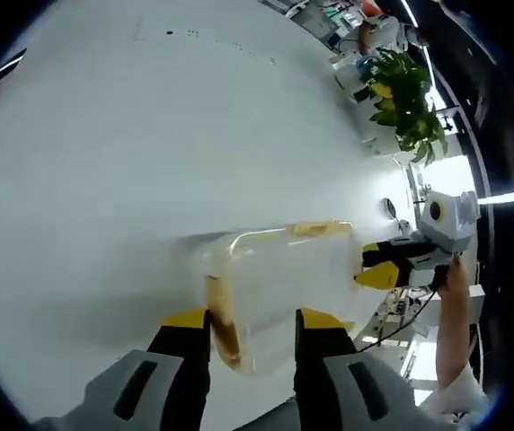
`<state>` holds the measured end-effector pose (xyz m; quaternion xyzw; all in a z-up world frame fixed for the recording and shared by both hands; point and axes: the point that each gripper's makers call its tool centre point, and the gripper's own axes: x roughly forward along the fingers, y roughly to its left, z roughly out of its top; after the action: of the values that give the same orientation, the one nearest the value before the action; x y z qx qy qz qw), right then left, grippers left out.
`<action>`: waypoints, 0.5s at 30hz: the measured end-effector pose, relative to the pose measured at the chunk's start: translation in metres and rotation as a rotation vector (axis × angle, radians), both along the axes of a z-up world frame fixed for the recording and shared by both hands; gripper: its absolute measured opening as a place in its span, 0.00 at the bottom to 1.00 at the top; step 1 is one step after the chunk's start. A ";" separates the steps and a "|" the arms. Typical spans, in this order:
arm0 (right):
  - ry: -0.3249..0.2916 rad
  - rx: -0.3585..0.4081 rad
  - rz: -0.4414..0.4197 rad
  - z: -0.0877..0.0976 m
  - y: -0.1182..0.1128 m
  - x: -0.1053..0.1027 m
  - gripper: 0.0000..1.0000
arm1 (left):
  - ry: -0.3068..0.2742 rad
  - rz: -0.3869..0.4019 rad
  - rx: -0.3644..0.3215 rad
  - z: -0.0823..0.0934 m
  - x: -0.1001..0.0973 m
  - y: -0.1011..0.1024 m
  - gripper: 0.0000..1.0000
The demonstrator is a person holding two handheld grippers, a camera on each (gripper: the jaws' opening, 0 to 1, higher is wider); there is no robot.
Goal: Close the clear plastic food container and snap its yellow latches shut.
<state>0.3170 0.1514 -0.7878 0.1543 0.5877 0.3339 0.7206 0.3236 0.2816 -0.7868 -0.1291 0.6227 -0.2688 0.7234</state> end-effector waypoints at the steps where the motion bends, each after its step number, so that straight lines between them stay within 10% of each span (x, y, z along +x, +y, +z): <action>1: -0.008 -0.007 0.004 0.001 0.000 0.003 0.21 | 0.003 -0.003 -0.006 0.001 -0.002 -0.001 0.31; 7: -0.174 -0.204 0.089 0.007 -0.007 0.009 0.30 | -0.049 -0.027 -0.081 0.007 -0.004 0.008 0.28; 13: -0.269 -0.212 0.176 0.032 -0.001 0.007 0.21 | -0.211 0.025 -0.039 0.021 0.021 0.041 0.27; 15: -0.275 -0.225 0.181 0.034 -0.001 0.009 0.21 | -0.163 0.034 -0.042 0.020 0.016 0.045 0.27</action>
<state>0.3264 0.1502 -0.7542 -0.0278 0.5286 0.3473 0.7741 0.3391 0.3269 -0.7669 -0.1322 0.5536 -0.2791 0.7734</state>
